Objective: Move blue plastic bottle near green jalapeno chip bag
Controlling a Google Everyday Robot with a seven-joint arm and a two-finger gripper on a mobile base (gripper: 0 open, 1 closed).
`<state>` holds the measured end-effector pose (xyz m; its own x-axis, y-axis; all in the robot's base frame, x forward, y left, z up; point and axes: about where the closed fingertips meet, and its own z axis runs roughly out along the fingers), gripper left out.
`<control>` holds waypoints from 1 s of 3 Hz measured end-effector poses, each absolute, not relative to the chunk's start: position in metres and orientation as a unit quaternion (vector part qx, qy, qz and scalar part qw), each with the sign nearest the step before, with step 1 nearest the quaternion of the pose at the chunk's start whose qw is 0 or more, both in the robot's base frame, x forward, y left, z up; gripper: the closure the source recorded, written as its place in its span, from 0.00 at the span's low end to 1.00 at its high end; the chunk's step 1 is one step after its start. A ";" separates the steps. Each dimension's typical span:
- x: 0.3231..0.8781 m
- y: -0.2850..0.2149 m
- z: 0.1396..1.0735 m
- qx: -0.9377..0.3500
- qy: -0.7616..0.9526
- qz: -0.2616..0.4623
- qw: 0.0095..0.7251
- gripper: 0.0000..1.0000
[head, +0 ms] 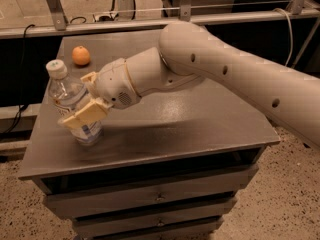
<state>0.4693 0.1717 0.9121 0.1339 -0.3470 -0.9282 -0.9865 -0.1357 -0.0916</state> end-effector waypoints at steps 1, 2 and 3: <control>0.503 0.131 0.936 -0.631 0.541 0.362 0.423 0.87; 0.542 0.066 0.971 -0.628 0.568 0.305 0.436 1.00; 0.553 0.048 0.997 -0.624 0.566 0.286 0.457 1.00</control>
Offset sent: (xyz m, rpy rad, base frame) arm 0.1306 -0.2071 0.1091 -0.1669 -0.1961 -0.3096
